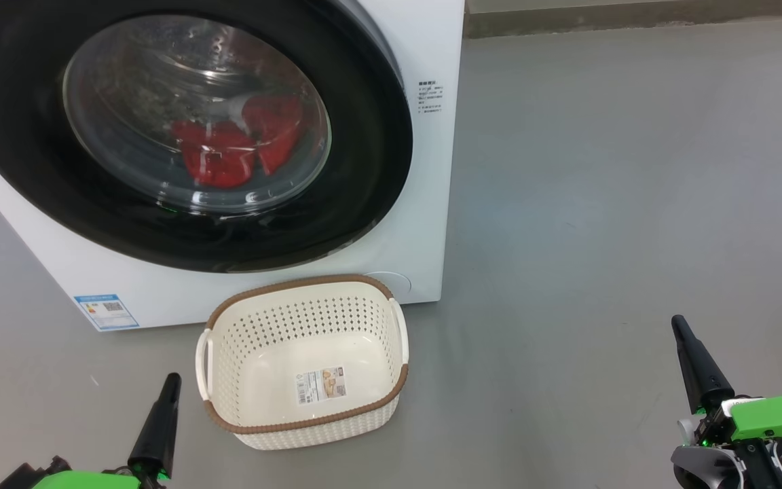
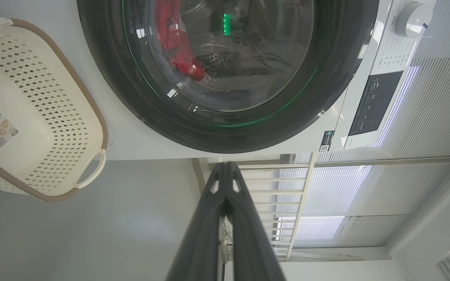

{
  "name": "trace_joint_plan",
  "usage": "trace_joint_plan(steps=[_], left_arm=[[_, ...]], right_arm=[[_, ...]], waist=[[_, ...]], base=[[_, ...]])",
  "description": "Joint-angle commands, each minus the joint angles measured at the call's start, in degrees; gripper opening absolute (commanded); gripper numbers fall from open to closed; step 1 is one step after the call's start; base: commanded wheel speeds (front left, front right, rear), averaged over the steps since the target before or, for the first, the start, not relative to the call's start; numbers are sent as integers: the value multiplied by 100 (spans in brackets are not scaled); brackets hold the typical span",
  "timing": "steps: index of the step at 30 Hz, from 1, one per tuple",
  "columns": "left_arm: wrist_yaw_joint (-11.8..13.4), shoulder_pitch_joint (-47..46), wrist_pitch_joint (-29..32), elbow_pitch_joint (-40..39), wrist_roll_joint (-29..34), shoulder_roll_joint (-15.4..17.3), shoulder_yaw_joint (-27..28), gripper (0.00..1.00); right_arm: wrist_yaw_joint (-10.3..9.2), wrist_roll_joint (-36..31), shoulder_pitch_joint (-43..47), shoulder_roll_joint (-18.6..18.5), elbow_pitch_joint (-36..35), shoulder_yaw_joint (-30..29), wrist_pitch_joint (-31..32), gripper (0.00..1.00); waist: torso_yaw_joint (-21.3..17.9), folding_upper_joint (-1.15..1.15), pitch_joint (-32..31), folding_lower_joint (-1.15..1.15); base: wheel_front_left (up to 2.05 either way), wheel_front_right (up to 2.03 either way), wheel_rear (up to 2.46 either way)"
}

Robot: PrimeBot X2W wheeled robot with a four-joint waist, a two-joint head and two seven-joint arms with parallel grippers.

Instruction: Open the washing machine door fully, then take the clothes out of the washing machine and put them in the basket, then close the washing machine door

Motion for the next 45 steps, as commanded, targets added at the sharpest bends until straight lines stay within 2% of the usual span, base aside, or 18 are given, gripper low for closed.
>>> trace_joint_plan(steps=[1, 2, 3, 10, 15, 19, 25, 34, 45], left_arm=[[-41, -229, 17, -122, -41, 52, 197, 0], [-41, -229, 17, -122, -41, 52, 197, 0], [0, -1, 0, -1, 0, 0, 0, 100], [6, 181, -23, 318, -5, -74, -88, 100], [4, 118, -86, 292, -15, -69, -160, 100], [2, 74, -146, 257, 0, -60, -217, 100], [0, -1, -269, 209, 130, -18, -322, 100], [-3, -116, -425, 239, 488, 38, -444, 100], [-7, -252, -631, 101, 1342, -2, -449, 100]], right_arm=[[3, -48, -246, -67, -143, 111, 32, 0], [3, -48, -246, -67, -143, 111, 32, 0], [0, 0, -1, 0, -1, 1, 0, 100], [0, 4, 197, 119, 350, 92, -24, 100], [0, 11, 136, 111, 339, 193, -84, 100], [0, -19, 87, 99, 334, 280, -146, 100], [0, -132, -7, 66, 341, 434, -259, 100], [1, -431, -153, 19, 400, 620, -421, 100], [1, -1236, -347, 32, 466, 708, -628, 100]], waist=[[0, 0, 0, 0], [0, 0, 0, 0], [0, 0, 0, 0], [0, 0, 4, 1], [-3, 0, -9, 13], [-9, 0, 2, 1], [-23, 0, 8, 0], [-46, 0, 19, 0], [-68, 0, 30, 0]], base=[[0, 0, 0], [0, 0, 0], [0, 0, 0], [0, 0, 0], [0, 0, 0], [0, 0, 0], [0, 0, 0], [0, 0, 0], [0, 0, 0]])
